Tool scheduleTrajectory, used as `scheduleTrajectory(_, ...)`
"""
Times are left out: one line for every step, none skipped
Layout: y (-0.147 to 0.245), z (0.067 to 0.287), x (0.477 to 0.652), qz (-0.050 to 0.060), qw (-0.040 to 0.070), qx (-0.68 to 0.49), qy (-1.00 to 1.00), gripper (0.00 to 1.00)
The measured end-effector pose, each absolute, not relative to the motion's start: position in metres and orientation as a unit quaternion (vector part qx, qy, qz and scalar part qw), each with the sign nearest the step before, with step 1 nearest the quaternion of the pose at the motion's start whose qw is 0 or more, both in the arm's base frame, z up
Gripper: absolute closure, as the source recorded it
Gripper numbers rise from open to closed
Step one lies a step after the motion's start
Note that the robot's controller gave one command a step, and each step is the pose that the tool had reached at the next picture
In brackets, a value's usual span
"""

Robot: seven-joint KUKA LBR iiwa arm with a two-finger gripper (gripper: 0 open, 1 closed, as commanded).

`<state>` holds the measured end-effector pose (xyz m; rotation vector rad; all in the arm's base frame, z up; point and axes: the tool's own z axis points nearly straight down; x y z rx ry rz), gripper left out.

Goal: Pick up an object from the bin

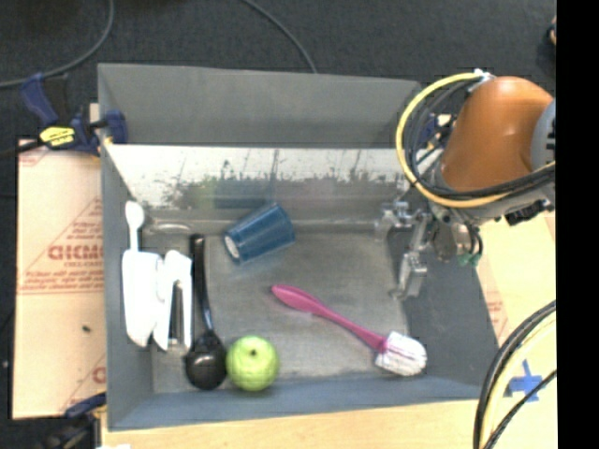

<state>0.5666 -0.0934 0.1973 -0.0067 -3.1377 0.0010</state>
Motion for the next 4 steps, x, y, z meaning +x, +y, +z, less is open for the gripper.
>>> scheduleTrajectory(-0.093,0.202,0.568,0.001,-0.002,-0.001,-1.0,0.0)
scheduleTrajectory(-0.099,0.123,0.591,0.0,-0.003,-0.045,-0.999,0.0)
scheduleTrajectory(-0.146,0.127,0.58,0.001,-0.005,-0.09,-0.996,0.0)
scheduleTrajectory(-0.063,0.1,0.599,0.001,-0.005,-0.049,-0.999,0.0)
